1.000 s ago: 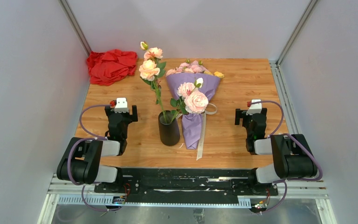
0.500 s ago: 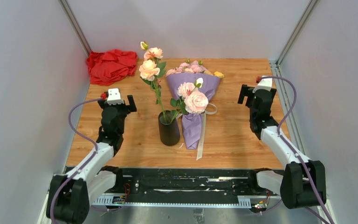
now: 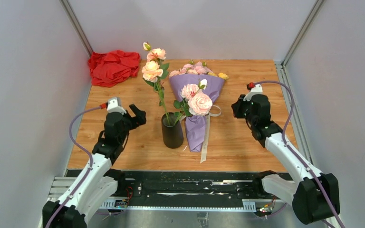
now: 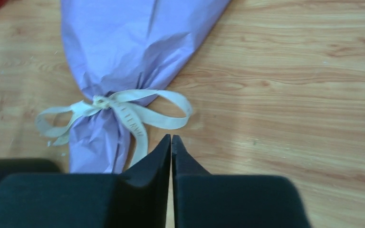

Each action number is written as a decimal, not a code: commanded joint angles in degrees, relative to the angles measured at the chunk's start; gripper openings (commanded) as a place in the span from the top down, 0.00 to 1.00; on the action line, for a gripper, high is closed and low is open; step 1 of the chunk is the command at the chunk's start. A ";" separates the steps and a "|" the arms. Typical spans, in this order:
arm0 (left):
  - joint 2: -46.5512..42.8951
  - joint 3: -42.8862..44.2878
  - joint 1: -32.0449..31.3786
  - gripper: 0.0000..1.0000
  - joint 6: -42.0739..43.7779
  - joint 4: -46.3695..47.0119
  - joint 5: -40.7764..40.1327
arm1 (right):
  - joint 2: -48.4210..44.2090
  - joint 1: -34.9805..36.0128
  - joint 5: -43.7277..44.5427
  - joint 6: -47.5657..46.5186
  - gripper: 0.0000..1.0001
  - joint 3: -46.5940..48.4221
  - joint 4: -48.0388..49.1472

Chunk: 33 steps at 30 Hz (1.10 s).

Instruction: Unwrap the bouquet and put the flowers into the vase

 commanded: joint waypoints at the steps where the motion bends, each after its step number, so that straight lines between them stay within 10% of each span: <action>1: -2.88 -7.13 -0.24 0.28 -10.65 0.31 9.42 | -0.57 4.14 -4.67 3.42 0.99 -1.61 -1.32; 4: -2.70 -8.25 -0.23 0.83 -12.99 -1.32 10.85 | 0.19 8.80 -4.86 4.46 1.00 -2.01 -0.91; 6: -1.85 -8.36 -0.24 1.00 -13.54 -2.64 12.10 | 1.21 11.37 -5.01 5.59 1.00 -2.55 0.46; 33: -6.89 -21.91 -5.07 1.00 -15.69 -0.21 19.15 | 30.40 37.96 -1.40 13.68 1.00 -1.14 17.22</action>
